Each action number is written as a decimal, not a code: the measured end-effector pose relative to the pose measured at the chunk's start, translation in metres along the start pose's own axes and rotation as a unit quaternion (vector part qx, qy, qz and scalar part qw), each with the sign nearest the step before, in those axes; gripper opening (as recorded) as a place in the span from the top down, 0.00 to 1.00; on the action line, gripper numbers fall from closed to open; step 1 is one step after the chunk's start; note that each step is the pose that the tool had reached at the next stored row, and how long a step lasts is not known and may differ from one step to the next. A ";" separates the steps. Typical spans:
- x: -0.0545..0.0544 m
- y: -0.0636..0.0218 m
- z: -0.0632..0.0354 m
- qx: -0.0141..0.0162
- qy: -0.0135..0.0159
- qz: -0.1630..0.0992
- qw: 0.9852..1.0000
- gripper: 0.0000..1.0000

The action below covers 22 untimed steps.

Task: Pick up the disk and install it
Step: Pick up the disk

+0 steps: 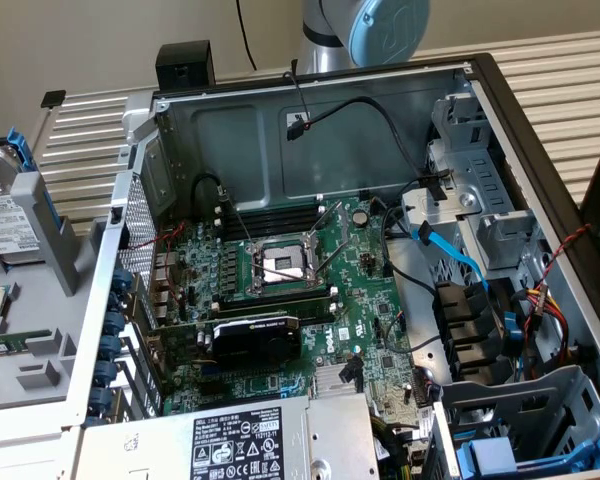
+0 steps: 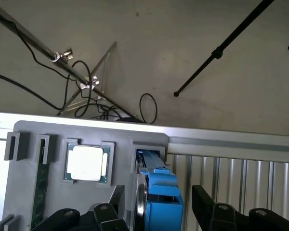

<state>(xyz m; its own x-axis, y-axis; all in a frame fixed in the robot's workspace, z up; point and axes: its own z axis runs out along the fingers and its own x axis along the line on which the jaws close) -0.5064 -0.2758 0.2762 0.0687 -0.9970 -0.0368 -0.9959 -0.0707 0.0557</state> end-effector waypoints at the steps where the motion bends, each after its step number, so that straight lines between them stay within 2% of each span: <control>1: 0.000 0.0000 0.0002 0.000 0.000 0.000 1.000 0.34; 8: 0.000 0.0004 0.0006 0.000 0.000 0.000 1.000 0.34; 13: 0.000 0.0006 0.0005 0.002 0.000 0.002 1.000 0.34; 18: 0.000 0.0009 0.0006 0.005 0.000 0.008 1.000 0.34; 22: 0.000 0.0010 0.0007 0.006 0.000 0.011 1.000 0.34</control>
<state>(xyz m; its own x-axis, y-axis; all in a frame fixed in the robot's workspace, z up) -0.5075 -0.2758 0.2755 0.0471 -0.9982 -0.0363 -0.9978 -0.0487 0.0445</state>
